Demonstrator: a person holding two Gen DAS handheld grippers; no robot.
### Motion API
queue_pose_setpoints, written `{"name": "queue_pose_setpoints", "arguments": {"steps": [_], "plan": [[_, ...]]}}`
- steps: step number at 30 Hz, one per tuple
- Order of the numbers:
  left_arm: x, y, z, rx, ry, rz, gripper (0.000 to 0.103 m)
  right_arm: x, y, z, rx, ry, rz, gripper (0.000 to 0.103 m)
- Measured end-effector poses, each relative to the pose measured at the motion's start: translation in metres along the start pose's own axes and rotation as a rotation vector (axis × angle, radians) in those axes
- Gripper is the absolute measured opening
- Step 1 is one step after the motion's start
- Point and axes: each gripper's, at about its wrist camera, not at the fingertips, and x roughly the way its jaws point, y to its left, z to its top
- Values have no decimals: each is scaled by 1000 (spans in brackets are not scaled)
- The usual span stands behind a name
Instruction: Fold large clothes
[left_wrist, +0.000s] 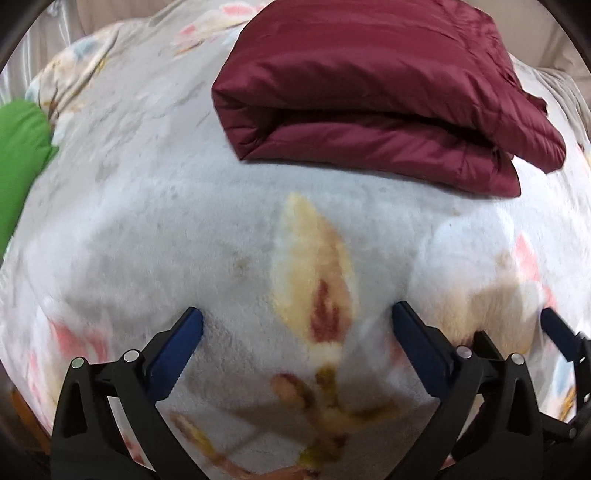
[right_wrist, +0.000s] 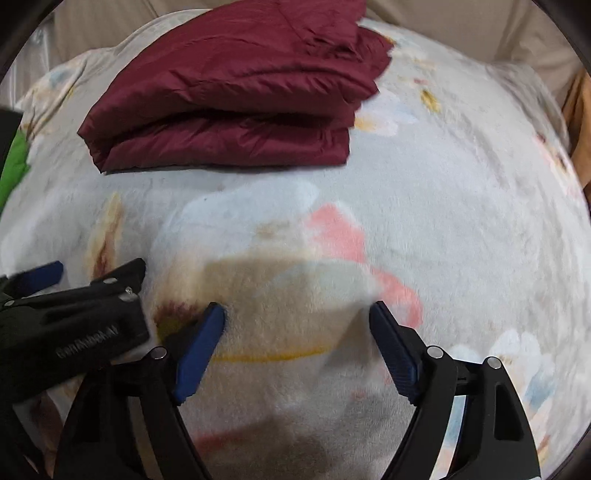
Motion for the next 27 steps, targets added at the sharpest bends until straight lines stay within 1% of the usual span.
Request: {"name": "queue_pose_setpoints", "arguments": {"steps": [2,4,5,8,12,16,17,19,27], "plan": [[1,1,0,-12,3,-15,98,0,-1,0,12,2,6,80],[2,3,1,-2,5,-25,98,-1,-7,-1,36,9,22,77],[3,4,2,3,8,-34,98,-2,-10,-1,41,13,21,77],[7,9,4,9,11,-39,98,-8,-18,0,43,2,-14,77],[10,15,7,23,0,-39,98,-7,-29,1,84,15,-14,77],[9,12,8,16,0,-34,98,5,-38,8,120,50,24,79],[9,11,7,17,-1,-32,98,6,-36,9,114,51,23,81],[9,9,6,12,1,-34,98,6,-30,10,103,46,20,81],[7,8,7,2,8,-36,98,7,-30,11,116,52,24,80]]}}
